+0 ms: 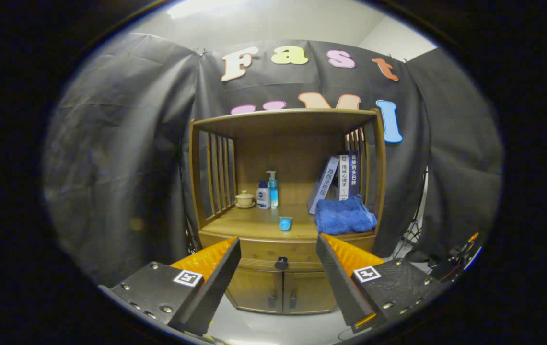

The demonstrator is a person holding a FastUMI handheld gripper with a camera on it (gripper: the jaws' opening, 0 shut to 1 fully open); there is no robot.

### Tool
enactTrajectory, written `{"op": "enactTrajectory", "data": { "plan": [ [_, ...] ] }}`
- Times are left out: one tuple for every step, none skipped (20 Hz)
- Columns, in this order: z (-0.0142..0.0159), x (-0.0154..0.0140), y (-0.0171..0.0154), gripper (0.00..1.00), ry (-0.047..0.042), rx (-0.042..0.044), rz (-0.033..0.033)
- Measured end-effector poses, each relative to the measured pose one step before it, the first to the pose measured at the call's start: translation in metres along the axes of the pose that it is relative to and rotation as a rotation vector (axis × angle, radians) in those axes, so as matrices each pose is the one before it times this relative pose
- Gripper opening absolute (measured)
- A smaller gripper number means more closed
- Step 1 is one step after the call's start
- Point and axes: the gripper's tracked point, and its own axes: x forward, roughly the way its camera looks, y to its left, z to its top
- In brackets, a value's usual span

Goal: Pull open the drawer, take out the items inside it, and place them on the countertop above the cabinet.

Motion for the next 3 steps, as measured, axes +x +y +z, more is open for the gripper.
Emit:
{"op": "enactTrajectory", "data": {
  "plan": [
    [-0.00039,0.00045,0.00062,0.99,0.00847,-0.00584,0.00224],
    [0.00099,-0.00112,0.00078,0.99,0.0024,0.00103,0.00392],
    [0.00253,0.00015,0.00068,0.99,-0.00661,0.00159,0.00505]
  ]
}}
